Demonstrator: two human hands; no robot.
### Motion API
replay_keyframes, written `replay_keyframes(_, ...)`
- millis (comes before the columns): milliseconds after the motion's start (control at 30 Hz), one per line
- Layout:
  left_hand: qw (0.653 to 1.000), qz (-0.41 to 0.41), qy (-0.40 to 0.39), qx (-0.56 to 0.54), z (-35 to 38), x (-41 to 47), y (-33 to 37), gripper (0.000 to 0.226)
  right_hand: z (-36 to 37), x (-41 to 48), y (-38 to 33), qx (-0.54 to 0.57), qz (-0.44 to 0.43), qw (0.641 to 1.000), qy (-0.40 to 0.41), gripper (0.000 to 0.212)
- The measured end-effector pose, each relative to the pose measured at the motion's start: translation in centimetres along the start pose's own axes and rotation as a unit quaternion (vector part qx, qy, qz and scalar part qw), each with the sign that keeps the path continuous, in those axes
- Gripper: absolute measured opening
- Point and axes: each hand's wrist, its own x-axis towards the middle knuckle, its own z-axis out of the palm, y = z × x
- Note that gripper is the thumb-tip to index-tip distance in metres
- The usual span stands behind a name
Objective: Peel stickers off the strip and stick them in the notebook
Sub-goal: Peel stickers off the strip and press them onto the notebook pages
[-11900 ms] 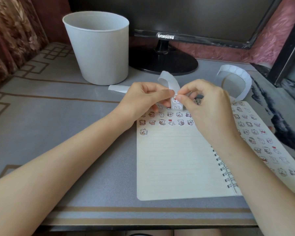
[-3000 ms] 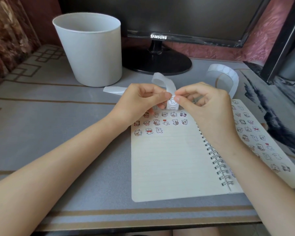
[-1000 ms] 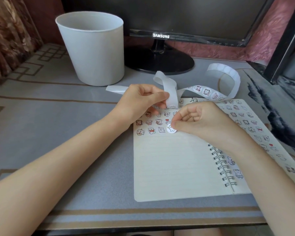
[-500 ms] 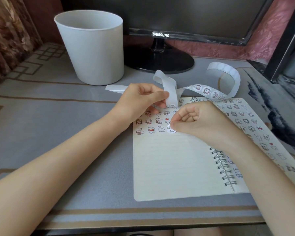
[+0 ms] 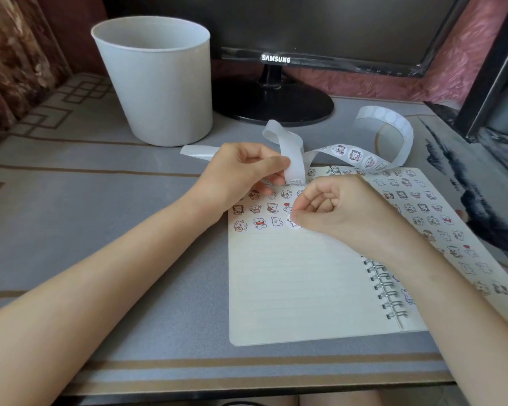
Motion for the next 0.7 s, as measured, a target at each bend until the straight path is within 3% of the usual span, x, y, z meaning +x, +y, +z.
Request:
replay_keyframes(333, 1.0, 0.005, -0.004, -0.003, -0.01, 0.06, -0.09, 0.015, -0.21, 0.19, 0.51, -0.024, -0.012, 1.0, 0.003, 0.019)
replay_keyframes(700, 1.0, 0.006, -0.001, -0.007, 0.02, 0.08, -0.12, 0.017, -0.12, 0.41, 0.7, -0.012, -0.011, 1.0, -0.005, 0.015)
